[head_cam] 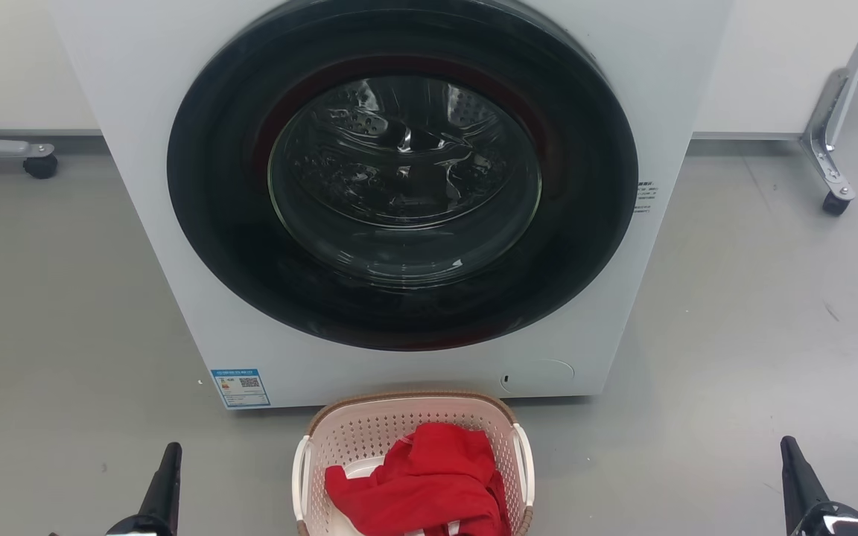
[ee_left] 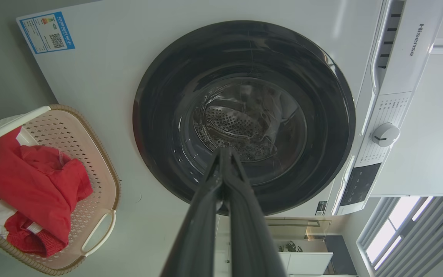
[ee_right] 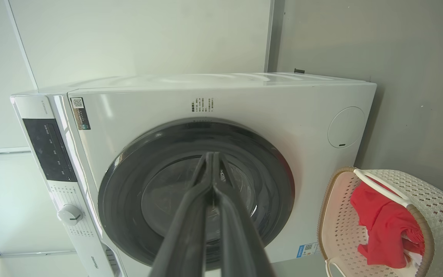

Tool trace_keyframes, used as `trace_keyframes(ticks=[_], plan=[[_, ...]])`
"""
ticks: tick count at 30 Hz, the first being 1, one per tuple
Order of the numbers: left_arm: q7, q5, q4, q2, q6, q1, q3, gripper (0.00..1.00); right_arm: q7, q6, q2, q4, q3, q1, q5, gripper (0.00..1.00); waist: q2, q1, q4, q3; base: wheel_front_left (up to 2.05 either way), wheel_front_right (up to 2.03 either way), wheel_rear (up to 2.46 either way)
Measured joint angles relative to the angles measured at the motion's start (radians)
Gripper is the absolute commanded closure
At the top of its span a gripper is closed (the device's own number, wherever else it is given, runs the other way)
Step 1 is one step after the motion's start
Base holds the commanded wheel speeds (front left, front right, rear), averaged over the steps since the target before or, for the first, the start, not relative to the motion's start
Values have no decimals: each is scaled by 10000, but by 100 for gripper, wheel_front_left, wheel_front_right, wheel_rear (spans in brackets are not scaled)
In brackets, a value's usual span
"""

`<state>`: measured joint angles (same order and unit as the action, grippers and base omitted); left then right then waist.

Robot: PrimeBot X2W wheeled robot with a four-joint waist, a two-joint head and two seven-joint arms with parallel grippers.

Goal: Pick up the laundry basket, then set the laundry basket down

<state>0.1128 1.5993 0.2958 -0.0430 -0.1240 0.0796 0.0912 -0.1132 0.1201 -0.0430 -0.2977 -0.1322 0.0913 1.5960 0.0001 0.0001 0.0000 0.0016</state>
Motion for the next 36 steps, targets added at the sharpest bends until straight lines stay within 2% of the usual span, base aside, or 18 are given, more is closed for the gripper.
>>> trace_keyframes(ticks=[36], plan=[[0,2,0,2,0,2,2,100,0,0,2,0,-2,0,8,100,0,0,0,1,0,0,0]])
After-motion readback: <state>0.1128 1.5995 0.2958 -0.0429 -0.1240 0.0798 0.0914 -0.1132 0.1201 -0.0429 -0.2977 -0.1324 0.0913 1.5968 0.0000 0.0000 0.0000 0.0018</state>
